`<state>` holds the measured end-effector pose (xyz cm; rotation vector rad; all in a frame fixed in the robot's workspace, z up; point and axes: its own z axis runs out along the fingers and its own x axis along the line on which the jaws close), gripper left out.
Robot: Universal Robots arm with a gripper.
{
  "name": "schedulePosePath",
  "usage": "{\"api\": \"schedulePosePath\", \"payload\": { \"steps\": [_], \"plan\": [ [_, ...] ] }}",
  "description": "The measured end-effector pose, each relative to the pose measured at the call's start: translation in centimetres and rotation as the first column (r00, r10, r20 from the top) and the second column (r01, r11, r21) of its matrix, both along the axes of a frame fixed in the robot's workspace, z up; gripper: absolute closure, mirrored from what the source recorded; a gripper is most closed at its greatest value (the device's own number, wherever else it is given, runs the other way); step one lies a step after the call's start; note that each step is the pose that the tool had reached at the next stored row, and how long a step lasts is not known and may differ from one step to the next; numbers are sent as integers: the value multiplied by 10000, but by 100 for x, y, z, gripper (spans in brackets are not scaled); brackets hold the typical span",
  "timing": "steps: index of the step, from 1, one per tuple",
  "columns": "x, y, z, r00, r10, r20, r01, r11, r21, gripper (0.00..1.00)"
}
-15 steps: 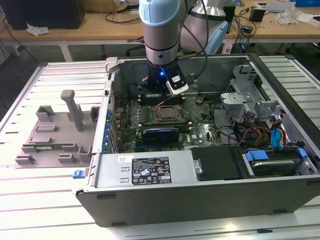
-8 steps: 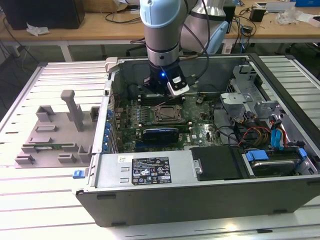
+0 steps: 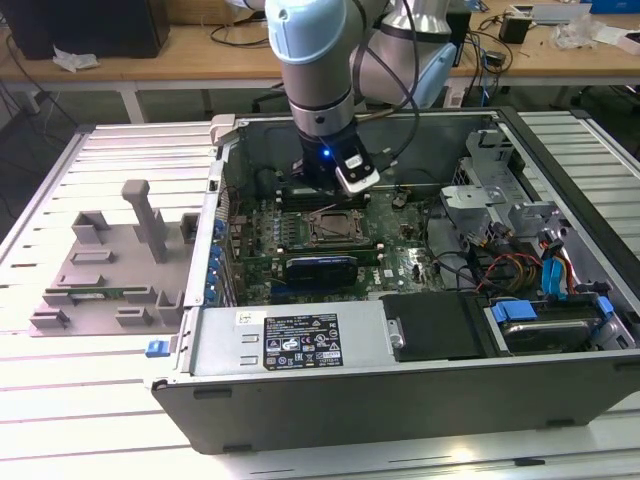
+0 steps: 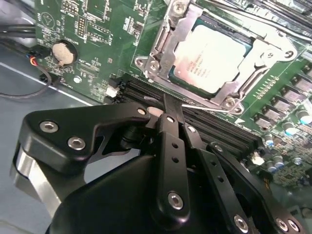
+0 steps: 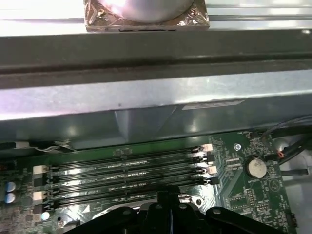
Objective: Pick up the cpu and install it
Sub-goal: 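Install the first cpu locking lever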
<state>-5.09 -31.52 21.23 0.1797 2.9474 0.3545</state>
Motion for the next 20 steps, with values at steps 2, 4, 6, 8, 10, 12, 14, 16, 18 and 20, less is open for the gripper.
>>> {"api": "schedulePosePath", "payload": {
  "steps": [2, 4, 6, 8, 10, 12, 14, 16, 18, 20],
  "plan": [
    [-50, 0, -21, 10000, -3, 61, 3, 10000, -1, 89],
    [-73, 1, -31, 10000, -5, 69, 5, 10000, -1, 89],
    [-78, 6, -36, 10000, -13, 69, 13, 10000, 0, 89],
    [-83, 27, -40, 10000, -67, 68, 67, 10000, 0, 89],
    [-83, 44, -41, 9999, -137, 68, 137, 9999, -1, 89],
    [-83, 48, -44, 9998, -192, 70, 192, 9998, -21, 89],
    [-83, 49, -50, 9997, -243, 70, 244, 9997, -42, 89],
    [-86, 49, -78, 9988, -486, 76, 486, 9988, -51, 89],
    [-86, 49, -94, 9978, -659, 80, 659, 9978, -51, 89],
    [-87, 56, -102, 9968, -796, 80, 796, 9968, -52, 89]
  ]
}}
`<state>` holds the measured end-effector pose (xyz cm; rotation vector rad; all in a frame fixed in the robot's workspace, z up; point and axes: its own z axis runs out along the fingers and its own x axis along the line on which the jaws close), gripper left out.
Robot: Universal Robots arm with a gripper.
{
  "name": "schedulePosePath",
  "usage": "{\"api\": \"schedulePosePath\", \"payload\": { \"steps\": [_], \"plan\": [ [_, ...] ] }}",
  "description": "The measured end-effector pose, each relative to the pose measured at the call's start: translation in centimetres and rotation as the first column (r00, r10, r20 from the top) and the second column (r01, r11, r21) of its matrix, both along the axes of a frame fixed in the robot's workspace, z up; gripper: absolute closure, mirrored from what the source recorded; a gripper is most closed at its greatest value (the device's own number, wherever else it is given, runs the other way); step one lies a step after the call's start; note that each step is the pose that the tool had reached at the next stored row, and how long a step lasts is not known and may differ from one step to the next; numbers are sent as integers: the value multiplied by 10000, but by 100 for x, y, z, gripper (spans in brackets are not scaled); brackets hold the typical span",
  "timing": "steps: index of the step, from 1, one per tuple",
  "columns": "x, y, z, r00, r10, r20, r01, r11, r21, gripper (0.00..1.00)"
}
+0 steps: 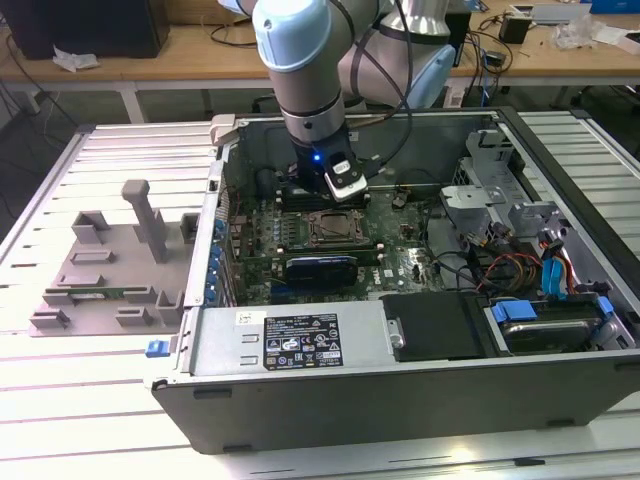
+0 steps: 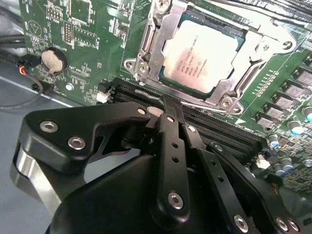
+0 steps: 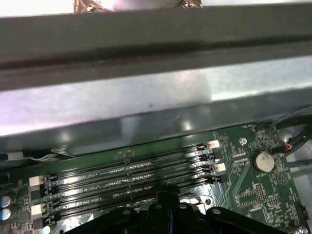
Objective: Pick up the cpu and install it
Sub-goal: 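Install the first cpu locking lever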
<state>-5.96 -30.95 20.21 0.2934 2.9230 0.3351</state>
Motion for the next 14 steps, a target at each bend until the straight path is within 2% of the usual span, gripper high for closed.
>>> {"api": "schedulePosePath", "payload": {
  "steps": [4, 8, 14],
  "plan": [
    [-4, 33, -2, 10000, -12, 1, 12, 10000, 1, 89],
    [-20, 38, -12, 10000, -64, 20, 64, 10000, 2, 89],
    [-27, 38, -44, 9997, -203, 168, 203, 9998, -18, 89]
  ]
}}
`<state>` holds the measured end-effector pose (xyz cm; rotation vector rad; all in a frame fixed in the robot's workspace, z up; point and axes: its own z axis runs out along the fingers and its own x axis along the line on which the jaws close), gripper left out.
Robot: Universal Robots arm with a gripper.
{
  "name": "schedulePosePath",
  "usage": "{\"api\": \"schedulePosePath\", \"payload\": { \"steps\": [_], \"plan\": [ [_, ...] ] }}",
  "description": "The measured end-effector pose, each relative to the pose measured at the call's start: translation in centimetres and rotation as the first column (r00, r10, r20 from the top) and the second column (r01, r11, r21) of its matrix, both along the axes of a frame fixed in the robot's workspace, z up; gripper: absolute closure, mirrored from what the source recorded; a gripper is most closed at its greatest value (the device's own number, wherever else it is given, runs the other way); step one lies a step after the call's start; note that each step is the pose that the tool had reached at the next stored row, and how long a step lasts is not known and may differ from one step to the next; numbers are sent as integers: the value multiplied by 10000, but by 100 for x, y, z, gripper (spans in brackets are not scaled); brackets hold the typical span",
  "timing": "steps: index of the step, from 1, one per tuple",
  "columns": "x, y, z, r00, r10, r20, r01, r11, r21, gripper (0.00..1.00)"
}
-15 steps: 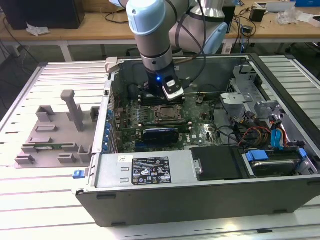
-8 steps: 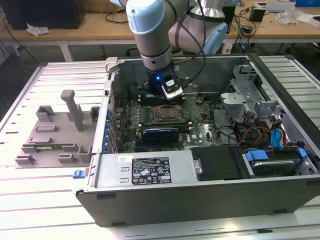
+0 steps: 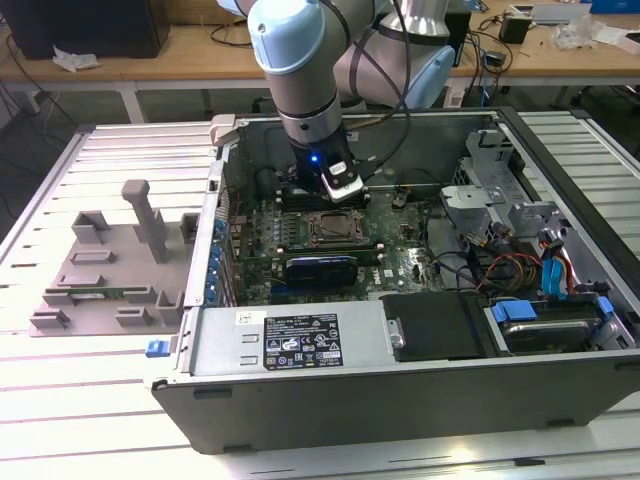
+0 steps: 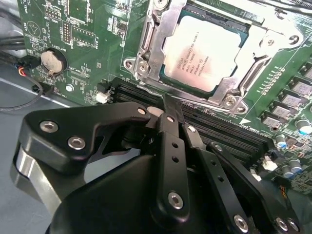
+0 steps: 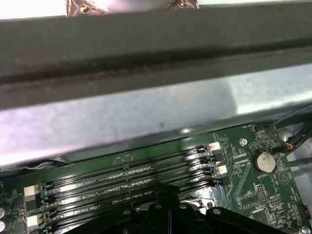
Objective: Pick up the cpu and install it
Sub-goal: 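Install the first cpu locking lever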
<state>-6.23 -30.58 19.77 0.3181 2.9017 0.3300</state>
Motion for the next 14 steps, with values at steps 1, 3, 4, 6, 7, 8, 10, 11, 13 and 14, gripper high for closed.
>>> {"api": "schedulePosePath", "payload": {
  "steps": [1, 3, 4, 6, 7, 8, 10, 11, 13, 14],
  "plan": [
    [0, 0, -3, 10000, -13, 12, 13, 10000, -13, 89],
    [0, 0, -6, 10000, -27, 19, 27, 10000, -33, 89],
    [0, 0, -8, 10000, -38, 23, 38, 10000, -50, 89],
    [0, -3, -13, 10000, -67, 32, 67, 9999, -91, 89],
    [0, -4, -15, 10000, -72, 34, 72, 9999, -93, 89],
    [0, -4, -16, 10000, -78, 33, 79, 9999, -94, 89],
    [15, -4, -22, 9999, -101, 37, 101, 9999, -90, 89],
    [30, -5, -22, 9999, -114, 36, 114, 9999, -92, 89],
    [54, -5, -22, 9999, -132, 35, 133, 9999, -95, 89],
    [68, -6, -22, 9999, -140, 35, 140, 9999, -95, 89]
  ]
}}
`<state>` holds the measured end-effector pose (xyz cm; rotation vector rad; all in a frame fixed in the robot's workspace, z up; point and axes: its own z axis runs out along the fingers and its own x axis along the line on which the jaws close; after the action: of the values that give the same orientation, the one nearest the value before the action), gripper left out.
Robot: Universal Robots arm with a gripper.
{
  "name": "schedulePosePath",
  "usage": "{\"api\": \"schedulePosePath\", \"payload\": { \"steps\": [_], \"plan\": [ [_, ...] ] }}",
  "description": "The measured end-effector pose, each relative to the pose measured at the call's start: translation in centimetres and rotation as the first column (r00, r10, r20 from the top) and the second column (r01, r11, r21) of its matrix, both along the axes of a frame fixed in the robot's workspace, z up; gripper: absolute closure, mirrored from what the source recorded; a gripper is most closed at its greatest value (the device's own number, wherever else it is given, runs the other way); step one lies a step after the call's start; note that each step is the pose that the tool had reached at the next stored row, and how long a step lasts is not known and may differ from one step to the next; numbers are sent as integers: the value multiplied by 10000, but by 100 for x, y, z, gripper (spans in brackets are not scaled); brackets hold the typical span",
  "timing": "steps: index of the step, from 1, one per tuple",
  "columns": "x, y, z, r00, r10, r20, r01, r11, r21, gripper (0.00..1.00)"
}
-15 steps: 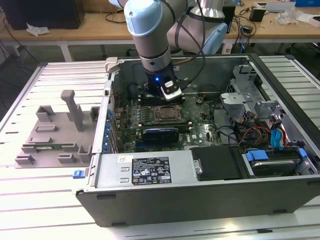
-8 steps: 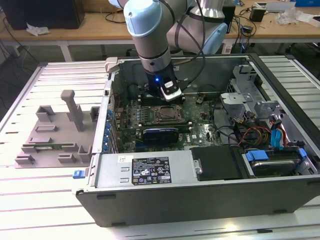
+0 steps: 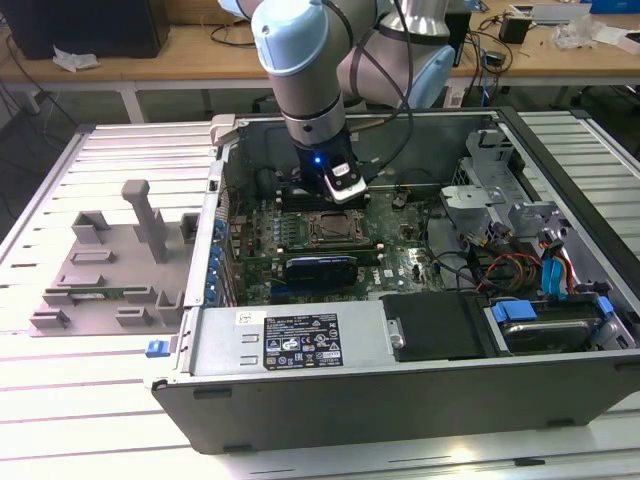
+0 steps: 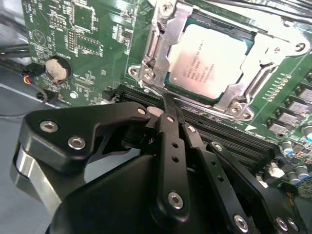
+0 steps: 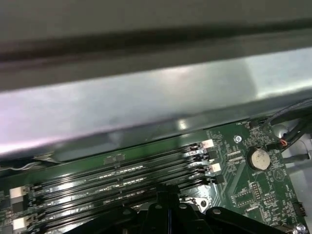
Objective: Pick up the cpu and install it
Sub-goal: 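Install the first cpu locking lever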
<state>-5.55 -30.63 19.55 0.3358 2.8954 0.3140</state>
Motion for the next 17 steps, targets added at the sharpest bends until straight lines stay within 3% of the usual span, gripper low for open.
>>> {"api": "schedulePosePath", "payload": {
  "steps": [9, 13, 15, 17],
  "plan": [
    [72, -18, 7, 10000, -58, -1, 58, 10000, 1, 89],
    [73, -19, 102, 10000, -60, 1, 60, 10000, -16, 89],
    [74, -18, 126, 10000, -59, 2, 59, 9998, -180, 89],
    [73, -19, 148, 10000, -60, 3, 60, 9987, -508, 89]
  ]
}}
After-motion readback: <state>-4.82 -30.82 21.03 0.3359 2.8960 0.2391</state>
